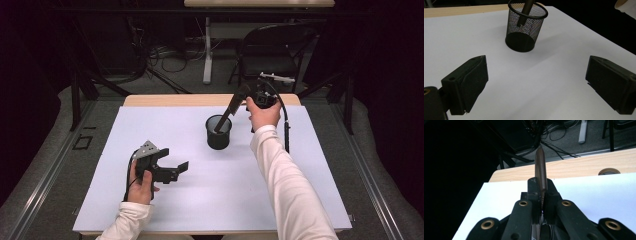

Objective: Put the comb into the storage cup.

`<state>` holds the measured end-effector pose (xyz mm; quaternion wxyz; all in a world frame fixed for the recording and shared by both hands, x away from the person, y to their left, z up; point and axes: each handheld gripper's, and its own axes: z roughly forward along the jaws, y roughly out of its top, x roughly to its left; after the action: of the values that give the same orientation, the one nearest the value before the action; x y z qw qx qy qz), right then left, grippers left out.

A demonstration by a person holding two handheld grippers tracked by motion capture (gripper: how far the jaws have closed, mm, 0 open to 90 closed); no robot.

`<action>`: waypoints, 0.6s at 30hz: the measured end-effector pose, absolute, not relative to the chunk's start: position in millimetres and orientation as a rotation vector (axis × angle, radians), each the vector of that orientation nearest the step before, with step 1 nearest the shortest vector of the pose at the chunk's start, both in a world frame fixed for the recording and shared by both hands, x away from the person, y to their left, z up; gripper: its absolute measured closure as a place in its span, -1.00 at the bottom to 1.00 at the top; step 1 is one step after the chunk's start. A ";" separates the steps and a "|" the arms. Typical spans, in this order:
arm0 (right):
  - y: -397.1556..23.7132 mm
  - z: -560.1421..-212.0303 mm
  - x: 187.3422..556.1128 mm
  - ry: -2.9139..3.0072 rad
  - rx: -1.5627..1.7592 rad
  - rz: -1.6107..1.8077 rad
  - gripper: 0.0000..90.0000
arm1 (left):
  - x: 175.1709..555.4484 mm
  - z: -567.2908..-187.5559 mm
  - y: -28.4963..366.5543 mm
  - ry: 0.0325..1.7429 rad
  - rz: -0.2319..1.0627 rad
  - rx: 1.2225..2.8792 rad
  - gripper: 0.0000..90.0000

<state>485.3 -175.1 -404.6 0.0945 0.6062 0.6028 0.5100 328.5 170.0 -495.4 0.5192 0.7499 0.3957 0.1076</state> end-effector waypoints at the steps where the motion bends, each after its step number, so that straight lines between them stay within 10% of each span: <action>1: -174.8 -405.5 485.5 1.792 1.799 1.505 0.93 | 328.5 -495.4 170.0 0.949 0.258 1.798 -0.89; 18: -161.6 -417.4 487.6 1.820 1.791 1.485 0.93 | 328.4 -495.4 169.9 0.947 0.259 1.797 -0.89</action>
<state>487.6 -161.6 -417.4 0.0936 0.6035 0.6135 0.5006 328.4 169.9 -495.4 0.5201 0.7494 0.3951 0.1082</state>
